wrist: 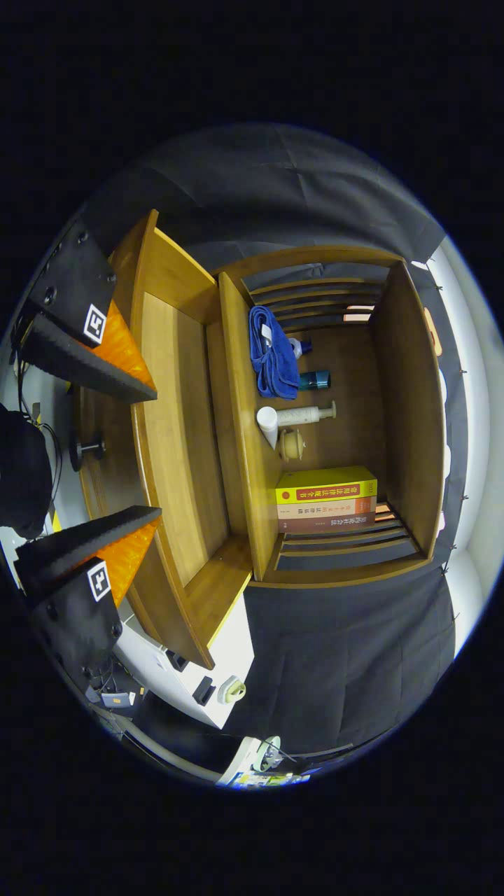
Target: Pull open the drawer, take out the items inside it, and place them on the countertop above the cabinet.
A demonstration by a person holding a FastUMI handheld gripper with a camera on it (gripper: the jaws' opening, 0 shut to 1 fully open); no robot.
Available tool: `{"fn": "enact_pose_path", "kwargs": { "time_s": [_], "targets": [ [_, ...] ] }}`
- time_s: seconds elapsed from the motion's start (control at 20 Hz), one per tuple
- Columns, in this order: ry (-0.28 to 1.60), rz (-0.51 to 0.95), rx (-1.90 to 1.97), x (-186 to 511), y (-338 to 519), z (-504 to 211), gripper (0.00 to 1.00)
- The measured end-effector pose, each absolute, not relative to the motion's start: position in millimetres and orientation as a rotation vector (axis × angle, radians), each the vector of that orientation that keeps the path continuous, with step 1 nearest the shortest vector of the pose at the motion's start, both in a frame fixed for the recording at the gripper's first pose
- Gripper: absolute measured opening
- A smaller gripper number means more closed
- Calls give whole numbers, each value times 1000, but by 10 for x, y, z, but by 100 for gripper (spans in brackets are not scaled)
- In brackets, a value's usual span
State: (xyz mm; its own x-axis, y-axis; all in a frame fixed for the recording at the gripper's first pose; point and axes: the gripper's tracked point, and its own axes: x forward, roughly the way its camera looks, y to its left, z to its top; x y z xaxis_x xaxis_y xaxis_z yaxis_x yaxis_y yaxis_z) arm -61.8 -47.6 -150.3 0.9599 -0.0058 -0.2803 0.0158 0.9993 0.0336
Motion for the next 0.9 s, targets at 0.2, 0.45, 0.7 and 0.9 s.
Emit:
{"fn": "enact_pose_path", "kwargs": {
  "time_s": [0.2, 0.45, 0.7, 0.9],
  "targets": [
    [322, -11, -4, -665, -461, -1723, 97],
    [315, 3, -58, -809, -404, -1742, 96],
    [307, -2, -79, -658, -347, -1723, 96],
    [305, -29, -93, -478, -331, -1725, 96]
  ]
}}
